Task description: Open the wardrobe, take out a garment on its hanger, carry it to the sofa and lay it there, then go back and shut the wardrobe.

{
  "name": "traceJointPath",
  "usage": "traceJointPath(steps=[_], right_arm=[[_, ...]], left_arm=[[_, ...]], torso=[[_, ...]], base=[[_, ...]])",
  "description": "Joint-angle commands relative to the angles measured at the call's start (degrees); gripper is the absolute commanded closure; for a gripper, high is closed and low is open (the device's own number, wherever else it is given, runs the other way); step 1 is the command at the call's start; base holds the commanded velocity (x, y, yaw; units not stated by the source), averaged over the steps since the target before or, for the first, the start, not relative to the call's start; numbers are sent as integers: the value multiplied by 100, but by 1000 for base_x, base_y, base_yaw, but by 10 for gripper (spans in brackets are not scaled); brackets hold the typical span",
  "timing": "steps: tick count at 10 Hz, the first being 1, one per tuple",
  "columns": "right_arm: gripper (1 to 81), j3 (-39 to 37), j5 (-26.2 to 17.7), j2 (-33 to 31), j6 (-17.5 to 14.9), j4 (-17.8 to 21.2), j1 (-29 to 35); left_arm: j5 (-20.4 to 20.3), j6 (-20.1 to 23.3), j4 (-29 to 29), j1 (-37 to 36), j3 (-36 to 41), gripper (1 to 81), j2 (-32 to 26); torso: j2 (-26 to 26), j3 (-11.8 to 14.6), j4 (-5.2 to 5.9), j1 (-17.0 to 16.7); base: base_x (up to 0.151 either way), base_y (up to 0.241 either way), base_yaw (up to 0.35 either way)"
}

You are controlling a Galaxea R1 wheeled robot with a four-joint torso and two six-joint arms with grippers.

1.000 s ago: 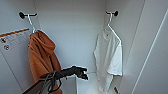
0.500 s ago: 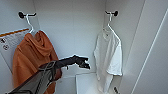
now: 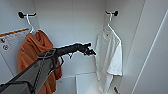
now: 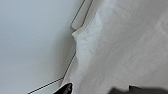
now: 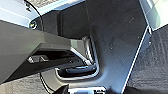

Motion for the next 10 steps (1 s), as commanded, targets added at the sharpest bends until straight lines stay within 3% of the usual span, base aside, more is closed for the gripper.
traceJointPath(steps=[1, 3, 6, 9, 10], right_arm=[[10, 47, -309, 49, 1, 6, 184], [10, 56, -309, 58, 10, 15, 184], [10, 56, -300, 102, 10, 24, 184], [10, 56, -309, 128, 10, 24, 201], [10, 56, -309, 128, 10, 24, 201]], left_arm=[[-379, -223, -554, -1517, -36, 10, 101], [-871, -408, -1187, -1659, -36, 10, 74], [-1248, -417, -1811, -1931, -44, 10, 74], [-1400, -417, -2164, -2274, -44, 10, 92], [-1400, -417, -2199, -2370, -44, 10, 75]], torso=[[0, 0, 0, 0], [0, 0, 0, 0], [2, 0, 0, 0], [2, -2, -402, 0], [2, -2, -168, 0]], base=[[0, 0, 0], [0, 0, 0], [0, 0, 0], [0, 0, 0], [0, 0, 0]])
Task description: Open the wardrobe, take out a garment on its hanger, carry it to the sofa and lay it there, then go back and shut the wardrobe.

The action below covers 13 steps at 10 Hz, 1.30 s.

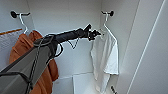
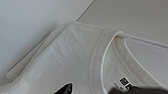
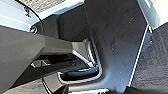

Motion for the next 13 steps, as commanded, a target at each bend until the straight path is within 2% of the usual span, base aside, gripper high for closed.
traceJointPath(steps=[1, 2, 3, 7, 13], right_arm=[[10, 56, -328, 65, -34, 2, 155], [10, 56, -328, 65, -34, -7, 155], [10, 56, -328, 74, -34, -7, 155], [10, 56, -337, 74, -34, -7, 155], [10, 38, -337, 100, -34, 2, 190]], left_arm=[[-40, 6, -250, -1343, -22, 10, -30], [-49, 6, -320, -1414, -22, 10, -56], [-93, 6, -399, -1475, -22, 10, -83], [-136, -3, -636, -1713, 12, 10, -135], [-163, -12, -821, -1880, 22, 10, 260]], torso=[[0, 0, 11, 0], [0, 0, -65, 0], [0, 0, -76, 0], [0, 0, -78, 0], [0, 0, -78, 0]], base=[[0, 0, 0], [0, 0, 0], [0, 0, 0], [0, 0, 0], [0, 0, 0]])
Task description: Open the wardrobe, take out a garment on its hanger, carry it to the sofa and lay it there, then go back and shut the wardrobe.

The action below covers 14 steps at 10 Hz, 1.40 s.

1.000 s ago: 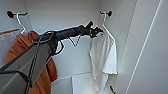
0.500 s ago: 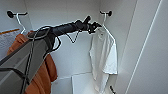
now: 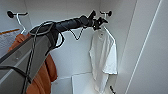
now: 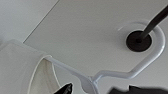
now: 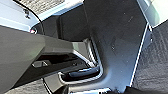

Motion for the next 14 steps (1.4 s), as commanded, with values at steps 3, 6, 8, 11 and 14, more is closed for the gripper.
traceJointPath(steps=[3, 6, 8, 11, 14], right_arm=[[10, 57, -325, 83, -36, -4, 178], [10, 57, -333, 83, -27, 5, 151], [10, 65, -334, 83, -19, 22, 142], [10, 65, -334, 83, -27, 5, 142], [10, 57, -334, 83, -19, 5, 142]], left_arm=[[-185, -2, -149, -983, -37, 10, 239], [-386, -2, -149, -895, -37, 10, 309], [-510, 7, -140, -825, 60, 10, 327], [-783, -2, -131, -807, 402, 811, 222], [-1108, 7, -140, -878, 833, 811, -77]], torso=[[0, 0, 0, 0], [0, 0, 0, 0], [0, 0, 0, 0], [0, 0, 0, 0], [0, 0, 0, 0]], base=[[0, 0, 0], [0, 0, 0], [0, 0, 0], [0, 0, 0], [0, 0, 0]])
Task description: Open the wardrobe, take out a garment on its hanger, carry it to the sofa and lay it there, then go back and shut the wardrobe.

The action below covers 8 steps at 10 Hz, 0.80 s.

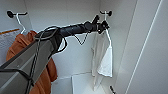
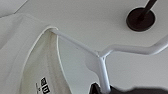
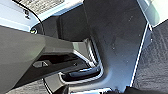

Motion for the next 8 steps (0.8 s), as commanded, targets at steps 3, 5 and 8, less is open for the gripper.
traceJointPath(steps=[3, 5, 8], right_arm=[[10, 40, -327, 63, -47, -11, 111], [10, 40, -327, 63, -47, -11, 137], [10, 58, -327, 72, -47, -20, 164]], left_arm=[[-296, 143, 29, -1484, 829, 811, -839], [-270, 143, 55, -1608, 1135, 811, -1340], [-226, 152, 90, -1660, 1541, 811, -1861]], torso=[[2, 0, 0, 2], [2, 0, 0, 2], [2, 0, 665, 2]], base=[[0, 0, 0], [0, 0, 0], [0, 0, 0]])
